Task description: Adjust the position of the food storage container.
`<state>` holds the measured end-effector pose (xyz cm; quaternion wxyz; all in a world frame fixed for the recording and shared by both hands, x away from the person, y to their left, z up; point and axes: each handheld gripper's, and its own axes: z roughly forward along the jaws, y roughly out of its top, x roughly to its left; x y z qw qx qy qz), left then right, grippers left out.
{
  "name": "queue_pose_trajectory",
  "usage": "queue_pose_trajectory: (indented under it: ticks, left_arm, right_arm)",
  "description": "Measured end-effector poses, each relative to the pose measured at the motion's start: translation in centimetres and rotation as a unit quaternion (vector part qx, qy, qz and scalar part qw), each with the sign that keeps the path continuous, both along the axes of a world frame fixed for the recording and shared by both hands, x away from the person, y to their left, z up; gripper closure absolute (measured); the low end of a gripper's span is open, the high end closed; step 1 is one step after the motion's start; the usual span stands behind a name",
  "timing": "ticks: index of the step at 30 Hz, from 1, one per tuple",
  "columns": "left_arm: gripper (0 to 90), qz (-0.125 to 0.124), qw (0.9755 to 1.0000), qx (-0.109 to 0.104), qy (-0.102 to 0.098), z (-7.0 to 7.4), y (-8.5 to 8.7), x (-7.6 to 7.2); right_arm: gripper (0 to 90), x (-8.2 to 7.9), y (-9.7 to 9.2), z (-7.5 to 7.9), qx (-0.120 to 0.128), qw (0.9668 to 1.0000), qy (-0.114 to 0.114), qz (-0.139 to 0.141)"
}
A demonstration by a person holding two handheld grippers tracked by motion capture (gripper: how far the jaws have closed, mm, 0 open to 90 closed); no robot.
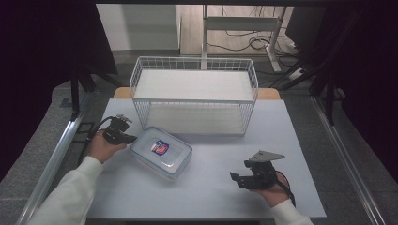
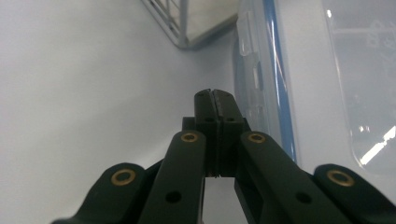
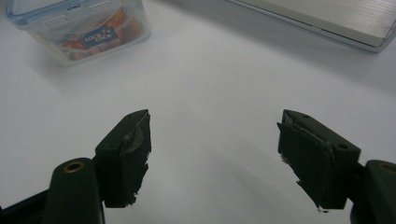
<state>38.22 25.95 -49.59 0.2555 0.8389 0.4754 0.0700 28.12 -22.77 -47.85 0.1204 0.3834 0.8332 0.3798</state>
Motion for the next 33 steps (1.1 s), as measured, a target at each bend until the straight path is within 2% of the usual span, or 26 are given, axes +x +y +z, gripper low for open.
queue_pose_trajectory:
  ticks: [15,21,33]
  left_arm:
    - [90.0,-0.039,0.999,-0.015,0.014,0.0,-2.1,-3.0]
    - [90.0,-0.051,0.9982,-0.028,0.017,-0.2,-3.2,-4.2]
    - [90.0,-0.068,0.9952,-0.064,0.031,-0.3,-4.7,-5.4]
  right_arm:
    - [25.7,-0.1,0.2,0.0,-0.001,1.0,0.0,-0.001]
    - [25.7,-0.1,0.2,0.1,-0.002,1.0,0.0,-0.001]
    - [25.7,0.0,0.2,0.0,-0.002,1.0,0.002,-0.002]
